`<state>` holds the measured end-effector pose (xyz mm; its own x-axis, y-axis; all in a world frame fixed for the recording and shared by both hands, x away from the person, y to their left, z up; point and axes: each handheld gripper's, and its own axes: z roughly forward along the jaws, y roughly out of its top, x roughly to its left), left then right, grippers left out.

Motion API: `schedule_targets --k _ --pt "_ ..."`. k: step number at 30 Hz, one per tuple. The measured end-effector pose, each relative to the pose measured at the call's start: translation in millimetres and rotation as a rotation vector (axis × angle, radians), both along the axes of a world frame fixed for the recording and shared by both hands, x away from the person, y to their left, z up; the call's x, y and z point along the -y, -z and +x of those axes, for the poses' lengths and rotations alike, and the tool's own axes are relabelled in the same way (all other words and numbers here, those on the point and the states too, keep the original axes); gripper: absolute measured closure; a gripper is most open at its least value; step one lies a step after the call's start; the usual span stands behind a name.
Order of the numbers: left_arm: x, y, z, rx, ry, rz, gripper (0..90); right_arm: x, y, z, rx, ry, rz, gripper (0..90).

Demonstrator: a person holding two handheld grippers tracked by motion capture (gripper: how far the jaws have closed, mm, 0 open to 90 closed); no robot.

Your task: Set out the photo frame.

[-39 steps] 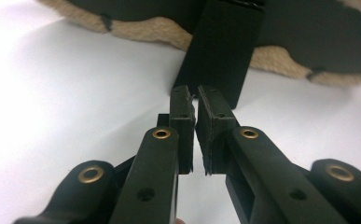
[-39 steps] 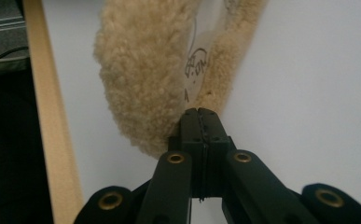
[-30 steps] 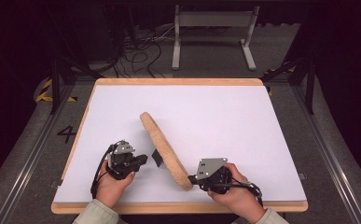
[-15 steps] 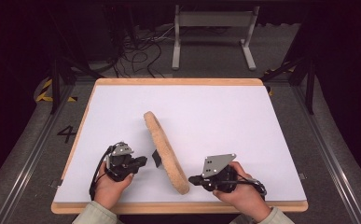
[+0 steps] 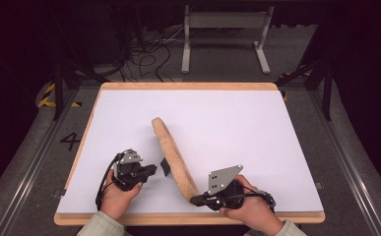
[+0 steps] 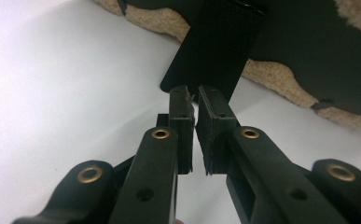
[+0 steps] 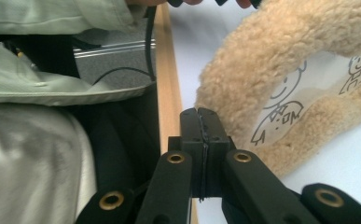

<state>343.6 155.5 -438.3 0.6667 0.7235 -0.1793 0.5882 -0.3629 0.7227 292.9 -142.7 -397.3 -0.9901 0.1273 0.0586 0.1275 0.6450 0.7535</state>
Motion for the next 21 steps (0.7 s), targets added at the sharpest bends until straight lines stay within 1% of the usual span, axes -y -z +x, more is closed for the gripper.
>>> schedule_targets --k 2,3,4,5,8,12,15,16,17,20,21 --pt "-0.4 0.1 -0.3 0.000 -0.004 -0.002 84.4 -2.8 -0.3 0.4 0.005 0.013 -0.004 90.0" --pt "-0.3 0.3 -0.6 -0.004 -0.006 -0.004 84.3 -4.1 -1.4 0.7 0.010 0.030 -0.014 90.0" --pt "0.1 0.5 -1.2 -0.012 -0.007 -0.009 84.3 -5.1 -1.3 1.8 0.015 0.040 -0.013 90.0" --pt "-0.1 0.3 -0.9 -0.002 -0.006 0.000 84.4 -6.3 -1.0 2.8 0.017 0.050 -0.012 90.0" --pt "0.2 0.3 -1.6 -0.001 -0.007 -0.001 84.3 -11.6 0.4 6.6 0.027 0.059 -0.002 90.0" --pt "-1.2 0.5 -1.8 0.001 -0.009 0.002 84.2 -16.5 2.2 15.8 0.039 0.084 0.013 90.0" --pt "-1.5 0.9 -1.9 -0.001 -0.012 0.003 84.2 -21.1 2.8 22.1 0.065 0.114 0.014 90.0" --pt "-1.5 0.9 -1.9 -0.001 -0.012 0.003 84.2 -21.1 2.8 22.1 0.065 0.114 0.014 90.0" --pt "-1.7 1.0 -2.3 -0.001 -0.016 0.003 84.2 -24.4 3.4 25.7 0.092 0.131 0.012 90.0" --pt "-2.4 1.1 -2.1 0.003 -0.017 0.006 84.2 -27.6 4.8 31.9 0.116 0.173 0.021 90.0" --pt "-2.6 1.0 -2.1 0.003 -0.016 0.006 84.2 -28.0 5.2 33.6 0.121 0.179 0.023 90.0"
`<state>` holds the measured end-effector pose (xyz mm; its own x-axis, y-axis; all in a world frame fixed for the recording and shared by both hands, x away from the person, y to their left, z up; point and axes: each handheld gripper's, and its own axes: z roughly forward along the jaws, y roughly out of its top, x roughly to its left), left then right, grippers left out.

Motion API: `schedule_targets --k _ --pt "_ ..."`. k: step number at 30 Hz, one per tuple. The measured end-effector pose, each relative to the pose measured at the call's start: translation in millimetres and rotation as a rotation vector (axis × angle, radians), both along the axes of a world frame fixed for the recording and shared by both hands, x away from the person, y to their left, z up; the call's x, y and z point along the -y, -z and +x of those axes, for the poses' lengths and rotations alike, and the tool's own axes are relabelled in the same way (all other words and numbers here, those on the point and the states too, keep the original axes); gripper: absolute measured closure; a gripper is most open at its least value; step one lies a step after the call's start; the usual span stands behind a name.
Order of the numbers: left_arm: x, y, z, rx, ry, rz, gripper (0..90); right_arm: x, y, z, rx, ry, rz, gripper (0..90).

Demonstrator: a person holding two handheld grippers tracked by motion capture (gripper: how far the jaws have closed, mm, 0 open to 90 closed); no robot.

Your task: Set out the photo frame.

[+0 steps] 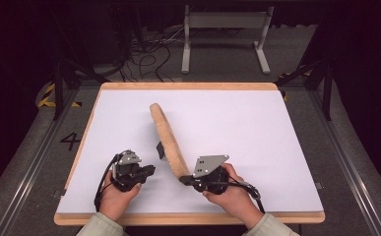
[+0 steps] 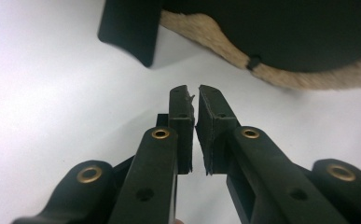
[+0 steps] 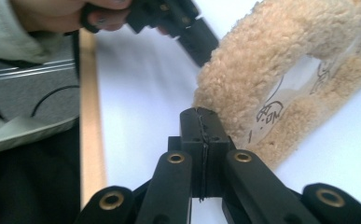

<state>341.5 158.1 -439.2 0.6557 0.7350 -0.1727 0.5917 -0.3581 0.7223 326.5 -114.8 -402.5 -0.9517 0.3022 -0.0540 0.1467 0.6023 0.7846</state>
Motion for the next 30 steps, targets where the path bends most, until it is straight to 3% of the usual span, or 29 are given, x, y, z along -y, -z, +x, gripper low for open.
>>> schedule_targets --k 5,9,12,18,27,28,30 --pt "-1.0 -0.4 -0.3 -0.003 -0.003 -0.009 84.2 3.9 -3.8 -3.6 0.018 0.026 0.005 90.0" --pt "-1.1 -0.9 -0.7 -0.001 -0.003 -0.007 84.2 16.9 -7.7 -0.9 0.033 0.103 0.011 90.0" --pt "-0.6 -0.8 -0.8 0.000 0.001 -0.002 84.2 21.4 -0.5 6.9 0.018 0.145 -0.013 90.0" --pt "-1.4 -0.4 -2.5 -0.002 -0.004 -0.003 84.2 8.3 14.3 11.3 0.010 0.110 -0.061 90.0" --pt "-9.2 -7.0 -15.9 -0.011 0.003 -0.023 82.5 -11.6 14.4 -1.2 0.009 0.033 -0.072 90.0" --pt "-10.0 -7.8 -18.0 0.006 0.008 -0.012 82.0 -14.5 14.6 -2.2 0.010 0.025 -0.071 90.0" --pt "-10.5 -7.6 -21.8 0.004 0.011 -0.007 81.0 -18.2 14.7 -2.8 0.012 0.015 -0.070 90.0"
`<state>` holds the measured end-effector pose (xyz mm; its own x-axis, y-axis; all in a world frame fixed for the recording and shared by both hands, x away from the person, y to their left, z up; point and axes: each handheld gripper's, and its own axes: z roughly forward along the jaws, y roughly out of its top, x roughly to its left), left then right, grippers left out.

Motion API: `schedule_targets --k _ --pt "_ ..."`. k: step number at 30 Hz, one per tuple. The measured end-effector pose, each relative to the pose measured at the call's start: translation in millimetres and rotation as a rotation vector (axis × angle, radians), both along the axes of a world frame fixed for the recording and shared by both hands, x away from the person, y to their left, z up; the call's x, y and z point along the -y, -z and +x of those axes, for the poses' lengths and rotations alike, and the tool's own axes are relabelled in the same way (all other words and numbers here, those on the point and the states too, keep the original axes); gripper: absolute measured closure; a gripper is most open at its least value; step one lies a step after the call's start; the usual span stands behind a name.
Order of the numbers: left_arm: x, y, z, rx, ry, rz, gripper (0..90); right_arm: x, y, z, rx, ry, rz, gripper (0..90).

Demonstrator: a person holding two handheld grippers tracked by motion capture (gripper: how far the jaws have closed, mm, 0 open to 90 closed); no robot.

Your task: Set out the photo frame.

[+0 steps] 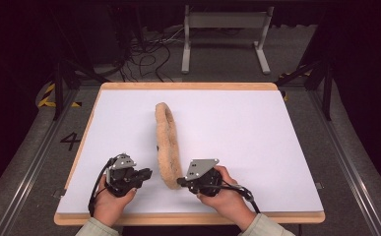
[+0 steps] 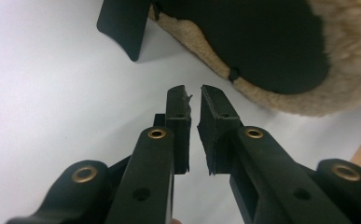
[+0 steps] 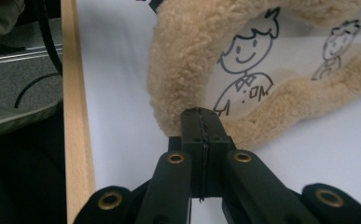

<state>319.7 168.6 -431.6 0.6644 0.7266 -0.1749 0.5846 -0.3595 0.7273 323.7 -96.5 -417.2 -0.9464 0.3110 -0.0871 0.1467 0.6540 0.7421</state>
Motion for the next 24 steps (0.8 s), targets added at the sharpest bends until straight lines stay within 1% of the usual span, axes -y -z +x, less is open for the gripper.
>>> schedule_targets --k 1,2,7,8,9,10,11,13,15,16,17,18,19,20,21,22,23,24 --pt "-1.8 1.1 -5.7 0.002 0.002 0.017 80.0 -3.0 0.1 -0.8 -0.002 -0.005 0.000 90.0" --pt "-4.4 2.1 -10.1 0.000 0.001 0.019 79.0 -7.4 0.6 -1.9 0.001 -0.014 0.002 90.0" --pt "-16.2 1.4 -23.3 -0.017 0.011 -0.007 73.9 -21.7 2.5 -3.4 -0.005 -0.041 0.014 90.0" --pt "-18.4 1.6 -24.7 -0.012 0.015 -0.005 73.0 -25.1 3.1 -3.7 -0.004 -0.044 0.017 90.0" --pt "-20.1 2.1 -26.7 -0.019 0.012 -0.009 72.2 -28.6 3.5 -4.1 -0.005 -0.045 0.014 90.0" --pt "-20.1 2.1 -26.7 -0.019 0.012 -0.009 70.8 -28.6 3.5 -4.1 -0.005 -0.045 0.014 90.0" --pt "-21.9 2.8 -26.8 -0.020 0.020 0.000 70.8 -32.8 4.1 -4.6 -0.001 -0.045 0.008 90.0" --pt "-25.4 6.4 -27.2 -0.039 0.010 0.016 69.1 -39.2 5.2 -5.6 0.001 -0.048 0.012 90.0" --pt "-29.4 8.8 -27.1 -0.065 0.002 0.001 68.6 -45.7 6.2 -6.6 0.007 -0.053 0.015 90.0" --pt "-31.4 9.1 -26.9 -0.066 0.005 -0.003 68.0 -48.2 6.6 -7.0 0.010 -0.054 0.016 90.0" --pt "-32.1 9.0 -28.6 -0.078 0.006 -0.015 67.5 -50.5 6.8 -7.2 0.010 -0.056 0.018 90.0" --pt "-32.2 8.8 -30.0 -0.087 0.011 -0.022 66.7 -53.0 7.2 -7.4 0.013 -0.056 0.019 90.0" --pt "-33.3 8.6 -30.3 -0.067 0.023 -0.014 65.8 -54.9 7.4 -7.7 0.018 -0.055 0.021 90.0" --pt "-33.6 8.3 -31.5 -0.065 0.030 -0.014 64.6 -56.5 7.6 -7.9 0.022 -0.057 0.020 90.0" --pt "-32.9 8.3 -33.3 -0.086 0.042 -0.030 63.5 -57.0 7.7 -8.0 0.024 -0.056 0.022 90.0" --pt "-33.6 9.0 -32.4 -0.078 0.064 -0.021 60.6 -56.3 7.3 -7.6 0.024 -0.060 0.020 89.3" --pt "-32.5 9.8 -34.8 -0.099 0.069 -0.030 58.2 -54.5 6.1 -6.7 0.021 -0.057 0.019 88.4" --pt "-32.4 10.3 -36.0 -0.095 0.071 -0.029 57.0 -51.0 4.2 -5.1 0.018 -0.051 0.022 88.4"
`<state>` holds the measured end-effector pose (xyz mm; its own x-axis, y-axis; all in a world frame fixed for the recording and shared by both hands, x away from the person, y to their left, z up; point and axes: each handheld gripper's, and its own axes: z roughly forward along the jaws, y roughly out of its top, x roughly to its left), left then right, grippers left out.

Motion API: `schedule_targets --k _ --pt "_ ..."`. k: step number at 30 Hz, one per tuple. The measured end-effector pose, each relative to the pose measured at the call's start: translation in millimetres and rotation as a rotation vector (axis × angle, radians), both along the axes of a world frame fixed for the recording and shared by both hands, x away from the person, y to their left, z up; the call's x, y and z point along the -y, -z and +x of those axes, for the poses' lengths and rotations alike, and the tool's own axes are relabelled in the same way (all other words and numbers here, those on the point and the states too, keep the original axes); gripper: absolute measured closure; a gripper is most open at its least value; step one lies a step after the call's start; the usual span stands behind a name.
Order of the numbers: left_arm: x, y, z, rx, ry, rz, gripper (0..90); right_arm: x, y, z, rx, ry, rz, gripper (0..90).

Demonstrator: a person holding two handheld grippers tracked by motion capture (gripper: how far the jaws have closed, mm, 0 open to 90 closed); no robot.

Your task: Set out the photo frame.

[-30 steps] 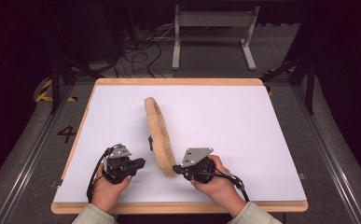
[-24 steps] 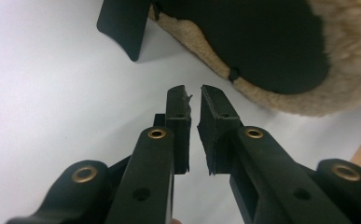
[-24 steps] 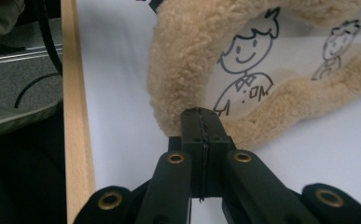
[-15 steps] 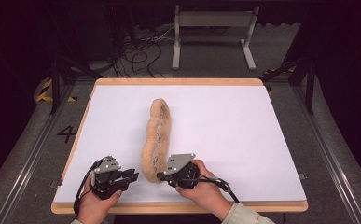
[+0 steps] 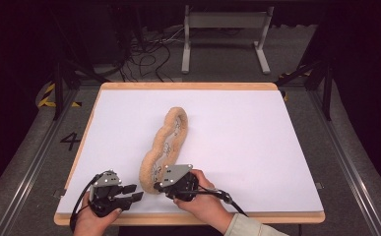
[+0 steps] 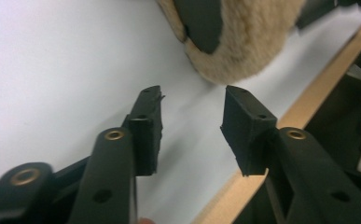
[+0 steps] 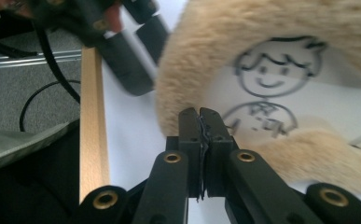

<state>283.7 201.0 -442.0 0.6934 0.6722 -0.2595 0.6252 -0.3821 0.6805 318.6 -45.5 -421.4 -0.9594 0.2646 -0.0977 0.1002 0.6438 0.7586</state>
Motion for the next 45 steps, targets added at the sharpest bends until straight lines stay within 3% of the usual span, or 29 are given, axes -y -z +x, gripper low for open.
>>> schedule_targets --k 5,7,13,14,18,19,24,28,30,37,43,45 --pt "3.1 -2.0 -2.3 0.002 0.020 -0.037 50.1 21.4 -9.2 9.2 0.005 0.053 0.024 88.1" --pt "8.6 -4.2 -3.8 0.002 0.031 -0.052 46.4 39.4 -12.7 18.0 0.005 0.111 0.037 87.7" --pt "19.9 -8.1 -3.4 0.003 0.029 -0.093 37.8 61.1 -17.9 29.9 0.007 0.183 0.054 87.1" --pt "21.4 -8.1 -1.7 0.021 0.025 -0.087 36.3 64.1 -18.4 31.6 0.009 0.192 0.057 87.0" --pt "29.8 -9.0 1.5 0.028 -0.001 -0.098 33.7 73.1 -19.8 36.8 0.009 0.225 0.060 86.3" --pt "31.4 -9.2 3.2 0.052 -0.012 -0.086 34.0 74.7 -20.0 37.8 0.010 0.232 0.061 86.0" --pt "33.5 -9.4 8.3 0.081 -0.067 -0.073 42.4 78.9 -19.8 41.6 0.007 0.252 0.061 84.6" --pt "31.2 -10.3 8.8 0.063 -0.039 -0.090 59.2 82.4 -19.5 44.7 0.007 0.266 0.063 83.2" --pt "29.3 -11.6 8.7 0.080 -0.041 -0.070 60.5 83.9 -19.9 45.8 0.008 0.270 0.062 82.9" --pt "8.5 -10.3 11.3 0.059 -0.090 -0.102 65.9 94.0 -22.3 55.6 0.003 0.291 0.092 79.4" --pt "5.7 -10.2 12.0 0.057 -0.094 -0.104 66.7 103.0 -24.4 75.6 -0.032 0.322 0.089 77.6" --pt "4.7 -10.2 12.7 0.058 -0.093 -0.102 66.7 106.0 -31.0 90.6 -0.043 0.334 0.086 73.4"
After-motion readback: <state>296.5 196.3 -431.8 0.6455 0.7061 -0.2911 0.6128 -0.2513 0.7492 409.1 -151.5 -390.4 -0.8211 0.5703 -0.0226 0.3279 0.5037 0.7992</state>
